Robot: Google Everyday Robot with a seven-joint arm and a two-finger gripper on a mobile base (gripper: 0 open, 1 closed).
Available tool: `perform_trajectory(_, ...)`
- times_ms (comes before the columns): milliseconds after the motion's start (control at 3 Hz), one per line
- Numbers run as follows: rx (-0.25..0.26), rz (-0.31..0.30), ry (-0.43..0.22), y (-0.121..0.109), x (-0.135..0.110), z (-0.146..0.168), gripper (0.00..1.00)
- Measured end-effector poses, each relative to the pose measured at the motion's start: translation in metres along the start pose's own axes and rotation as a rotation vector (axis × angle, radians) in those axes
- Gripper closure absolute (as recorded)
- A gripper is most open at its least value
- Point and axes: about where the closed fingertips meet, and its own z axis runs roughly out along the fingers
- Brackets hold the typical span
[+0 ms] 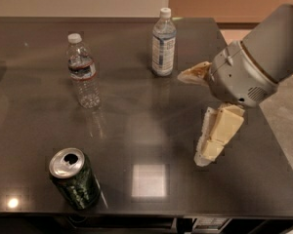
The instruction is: Move green can near water bottle
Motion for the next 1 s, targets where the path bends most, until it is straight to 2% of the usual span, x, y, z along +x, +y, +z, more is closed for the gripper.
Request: perform_trajectory(1000,-0.05,-0.111,-0.146,0.023,-0.06,0.063,0.0)
